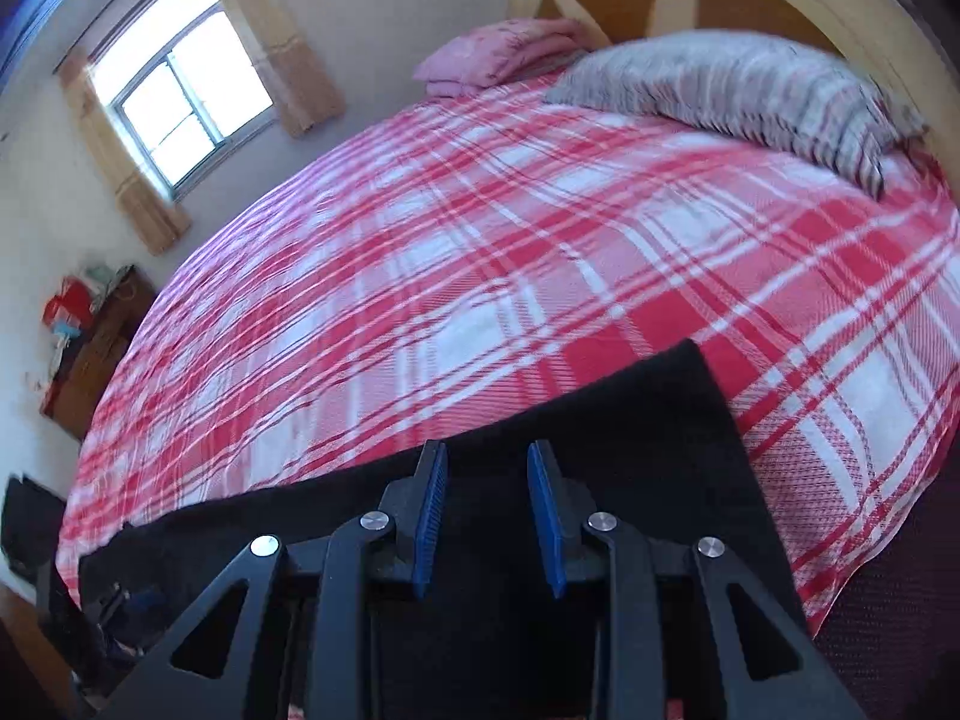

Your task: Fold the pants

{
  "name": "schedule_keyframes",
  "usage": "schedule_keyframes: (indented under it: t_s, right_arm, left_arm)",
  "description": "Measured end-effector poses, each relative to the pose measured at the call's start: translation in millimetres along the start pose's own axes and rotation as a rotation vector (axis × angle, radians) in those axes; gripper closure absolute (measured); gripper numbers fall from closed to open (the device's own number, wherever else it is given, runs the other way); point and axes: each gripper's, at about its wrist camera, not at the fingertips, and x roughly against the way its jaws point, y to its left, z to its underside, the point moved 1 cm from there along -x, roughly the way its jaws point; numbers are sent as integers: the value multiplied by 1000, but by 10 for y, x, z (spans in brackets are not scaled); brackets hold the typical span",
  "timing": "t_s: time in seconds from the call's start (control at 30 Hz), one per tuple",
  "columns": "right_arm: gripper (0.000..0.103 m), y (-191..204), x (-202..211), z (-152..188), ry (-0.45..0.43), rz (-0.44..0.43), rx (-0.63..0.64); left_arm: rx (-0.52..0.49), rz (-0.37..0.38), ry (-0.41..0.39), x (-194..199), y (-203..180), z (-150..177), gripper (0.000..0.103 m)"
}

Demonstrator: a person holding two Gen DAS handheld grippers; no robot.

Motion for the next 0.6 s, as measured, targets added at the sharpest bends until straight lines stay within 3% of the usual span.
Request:
schedule_keyframes:
  t_s: [0.1,0.27,0.4,0.6]
  right_arm:
    - [71,407,36,114,15,-113,89]
    - [70,1101,-139,357,125,-284,267]
    - [70,1304,-438,651,220,-225,348]
    - [69,1184,-285,554,159,-253,303]
  left_arm:
    - [3,-3,0,-5,11,3,40]
    - [11,-20,6,-20,49,23,38]
    - [5,-21,40,-73,49,75,33]
    - [-8,-25,32,-37,26,69,30]
